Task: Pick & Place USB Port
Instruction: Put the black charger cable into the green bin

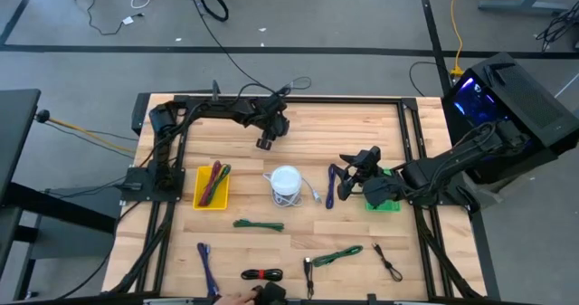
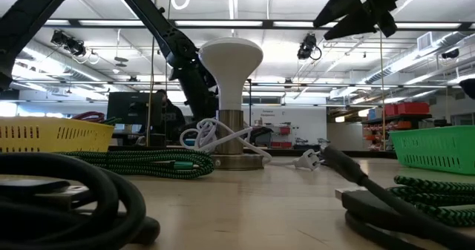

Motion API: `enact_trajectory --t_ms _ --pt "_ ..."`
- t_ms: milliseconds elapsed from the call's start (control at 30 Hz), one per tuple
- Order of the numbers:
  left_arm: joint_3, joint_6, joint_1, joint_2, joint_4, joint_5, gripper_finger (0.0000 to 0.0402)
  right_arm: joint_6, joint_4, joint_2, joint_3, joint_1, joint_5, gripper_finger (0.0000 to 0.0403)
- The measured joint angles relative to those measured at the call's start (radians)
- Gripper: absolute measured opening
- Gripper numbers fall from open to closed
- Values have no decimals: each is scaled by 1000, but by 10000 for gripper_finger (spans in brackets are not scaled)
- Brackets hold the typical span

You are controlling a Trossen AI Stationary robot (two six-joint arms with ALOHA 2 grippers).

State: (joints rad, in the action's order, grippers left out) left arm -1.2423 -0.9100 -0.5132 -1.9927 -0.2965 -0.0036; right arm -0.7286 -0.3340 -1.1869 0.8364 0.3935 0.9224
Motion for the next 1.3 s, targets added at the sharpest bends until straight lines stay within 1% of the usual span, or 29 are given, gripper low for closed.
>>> enact_trajectory --t_ms 67,167,200,400,600,800,967,1033,1067,1133,1233,1300 --pt "0 1 -1 1 -6 -3 115 5 8 0 0 -1 2 206" --pt "0 1 0 1 -19 -7 32 12 14 0 0 -2 2 206" --pt "0 8 0 1 -24 -13 18 12 13 0 0 -2 2 206" --pt "-1 35 1 8 -58 -52 5 12 12 0 0 -2 4 206" --pt "1 65 -1 61 -107 -62 2 13 11 0 0 -2 4 206" --pt "1 121 1 171 -200 -83 1 14 10 0 0 -2 4 206" --pt "1 203 -1 315 -296 -91 1 13 19 0 0 -7 4 206" --pt "1 262 -1 390 -315 -38 1 14 31 -1 0 -17 4 206" --pt "1 299 -1 432 -309 13 1 21 45 -5 0 -25 5 206" --pt "1 368 0 520 -295 154 1 61 80 -15 0 -39 4 206" --pt "0 464 9 643 -230 387 0 150 178 -37 0 -64 -19 206" --pt "4 526 26 705 -144 516 0 228 269 -57 0 -82 -44 206"
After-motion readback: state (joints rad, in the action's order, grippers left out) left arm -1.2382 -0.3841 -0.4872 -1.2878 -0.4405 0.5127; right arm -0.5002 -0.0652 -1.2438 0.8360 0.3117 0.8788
